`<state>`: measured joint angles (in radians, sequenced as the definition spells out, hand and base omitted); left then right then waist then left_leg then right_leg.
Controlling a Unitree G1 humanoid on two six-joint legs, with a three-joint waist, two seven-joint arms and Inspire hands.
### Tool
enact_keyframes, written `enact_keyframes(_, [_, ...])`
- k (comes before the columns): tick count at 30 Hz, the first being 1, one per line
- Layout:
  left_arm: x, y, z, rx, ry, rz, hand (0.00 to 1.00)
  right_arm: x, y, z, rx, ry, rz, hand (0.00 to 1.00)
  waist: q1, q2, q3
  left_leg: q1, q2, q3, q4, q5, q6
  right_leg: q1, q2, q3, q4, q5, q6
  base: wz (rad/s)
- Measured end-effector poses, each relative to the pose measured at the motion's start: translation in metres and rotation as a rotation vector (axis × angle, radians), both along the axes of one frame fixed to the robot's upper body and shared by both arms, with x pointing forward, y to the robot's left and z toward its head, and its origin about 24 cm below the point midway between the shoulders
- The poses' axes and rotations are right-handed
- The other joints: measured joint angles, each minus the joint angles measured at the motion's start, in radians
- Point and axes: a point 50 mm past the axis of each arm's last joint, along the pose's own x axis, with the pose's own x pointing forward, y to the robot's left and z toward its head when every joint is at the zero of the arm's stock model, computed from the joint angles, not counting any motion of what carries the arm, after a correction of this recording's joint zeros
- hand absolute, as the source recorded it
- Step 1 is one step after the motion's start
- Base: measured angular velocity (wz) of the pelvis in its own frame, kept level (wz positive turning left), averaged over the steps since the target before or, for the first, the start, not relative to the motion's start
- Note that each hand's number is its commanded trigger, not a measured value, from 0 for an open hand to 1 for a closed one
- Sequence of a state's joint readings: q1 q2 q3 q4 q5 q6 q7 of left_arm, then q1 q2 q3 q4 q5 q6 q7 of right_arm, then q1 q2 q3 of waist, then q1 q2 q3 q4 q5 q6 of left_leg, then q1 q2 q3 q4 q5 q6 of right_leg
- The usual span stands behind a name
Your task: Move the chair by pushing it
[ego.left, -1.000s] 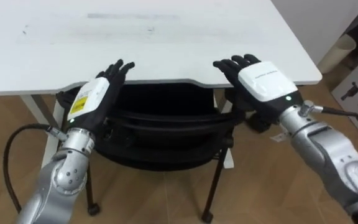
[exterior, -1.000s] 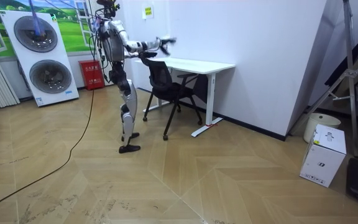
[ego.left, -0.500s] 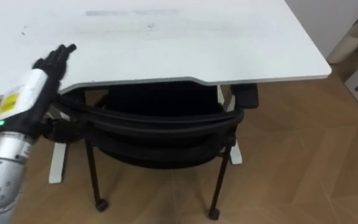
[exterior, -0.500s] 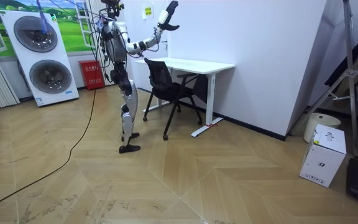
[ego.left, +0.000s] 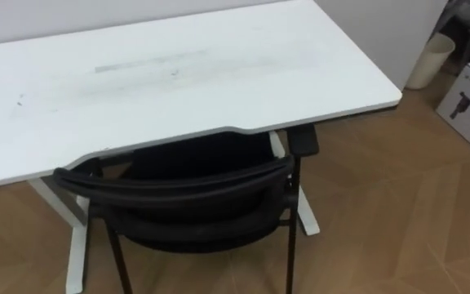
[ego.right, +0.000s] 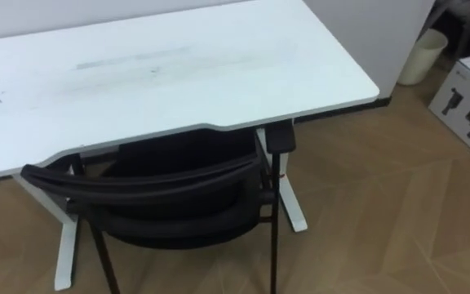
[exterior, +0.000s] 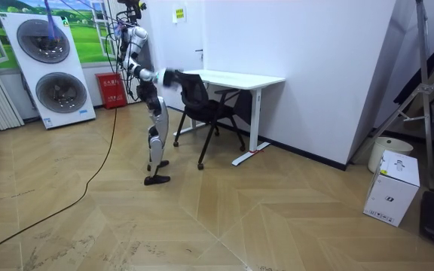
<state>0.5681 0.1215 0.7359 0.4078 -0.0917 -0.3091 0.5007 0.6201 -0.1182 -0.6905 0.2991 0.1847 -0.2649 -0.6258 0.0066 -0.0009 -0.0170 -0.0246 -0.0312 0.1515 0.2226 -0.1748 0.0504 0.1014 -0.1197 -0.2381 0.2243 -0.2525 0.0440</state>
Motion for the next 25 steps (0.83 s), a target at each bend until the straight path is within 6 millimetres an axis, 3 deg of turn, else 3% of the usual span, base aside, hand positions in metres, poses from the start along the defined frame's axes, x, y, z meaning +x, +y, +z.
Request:
enact_keyframes(2, [-0.034, -0.018, -0.039, -0.186, 0.109, 0.111, 0.00, -0.034, 0.015, -0.041, 0.194, 0.120, -0.086, 0.00, -0.002, 0.004, -0.0017, -0.002, -0.004, -0.001, -0.002, -0.002, 0.003, -0.001, -0.001, -0.008, -0.003, 0.001, 0.002, 0.02])
enact_keyframes(3, [-0.043, -0.023, -0.047, -0.228, 0.137, 0.142, 0.00, -0.044, 0.019, -0.049, 0.235, 0.153, -0.110, 0.00, -0.002, 0.006, -0.0024, -0.002, -0.004, -0.001, -0.002, -0.003, 0.003, -0.001, -0.002, -0.009, -0.003, 0.001, 0.002, 0.00])
enact_keyframes(5, [-0.082, -0.044, -0.068, -0.369, 0.222, 0.289, 0.00, -0.079, 0.039, -0.074, 0.391, 0.260, -0.205, 0.00, 0.002, 0.007, -0.0028, -0.008, -0.005, -0.001, 0.001, -0.009, 0.002, -0.005, -0.007, -0.011, -0.004, -0.002, 0.005, 0.00])
enact_keyframes(8, [-0.125, -0.070, -0.080, -0.503, 0.357, 0.445, 0.00, -0.115, 0.066, -0.094, 0.568, 0.386, -0.302, 0.00, 0.001, 0.015, -0.0067, -0.012, -0.004, -0.001, 0.012, -0.018, 0.002, -0.003, -0.006, -0.007, -0.010, -0.003, 0.006, 0.00])
enact_keyframes(10, [-0.141, -0.085, -0.084, -0.586, 0.434, 0.479, 0.00, -0.121, 0.082, -0.106, 0.680, 0.432, -0.333, 0.00, 0.000, 0.020, -0.0062, -0.011, -0.003, -0.002, 0.017, -0.021, 0.002, 0.002, -0.005, -0.010, -0.012, -0.003, 0.006, 0.00])
enact_keyframes(12, [-0.149, -0.095, -0.087, -0.658, 0.480, 0.484, 0.00, -0.117, 0.093, -0.116, 0.783, 0.444, -0.315, 0.00, -0.005, 0.022, -0.0053, -0.002, -0.003, -0.002, 0.016, -0.022, 0.002, 0.013, -0.004, -0.011, -0.016, -0.003, 0.006, 0.04])
enact_keyframes(15, [-0.142, -0.111, -0.100, -0.804, 0.537, 0.378, 0.00, -0.101, 0.105, -0.130, 0.919, 0.465, -0.234, 0.00, -0.002, 0.025, -0.0041, 0.002, -0.004, -0.007, 0.019, -0.023, 0.003, 0.025, -0.004, -0.015, -0.020, -0.004, 0.008, 0.09])
enact_keyframes(18, [-0.127, -0.130, -0.116, -0.969, 0.567, 0.251, 0.00, -0.074, 0.107, -0.141, 0.993, 0.461, -0.106, 0.00, -0.004, 0.023, -0.0040, 0.006, -0.007, -0.013, 0.020, -0.023, 0.003, 0.030, -0.003, -0.017, -0.021, -0.004, 0.008, 0.03])
enact_keyframes(20, [-0.105, -0.139, -0.127, -1.074, 0.569, 0.153, 0.00, -0.053, 0.110, -0.147, 1.053, 0.454, -0.025, 0.00, -0.003, 0.021, -0.0038, 0.002, -0.012, -0.020, 0.020, -0.021, 0.005, 0.031, -0.002, -0.030, -0.020, -0.006, 0.011, 0.13])
enact_keyframes(25, [-0.083, -0.145, -0.136, -1.192, 0.570, 0.018, 0.00, -0.023, 0.116, -0.155, 1.138, 0.411, 0.081, 0.00, -0.005, 0.020, -0.0025, -0.002, -0.017, -0.021, 0.020, -0.025, 0.008, 0.030, -0.004, -0.038, -0.025, -0.008, 0.015, 0.02])
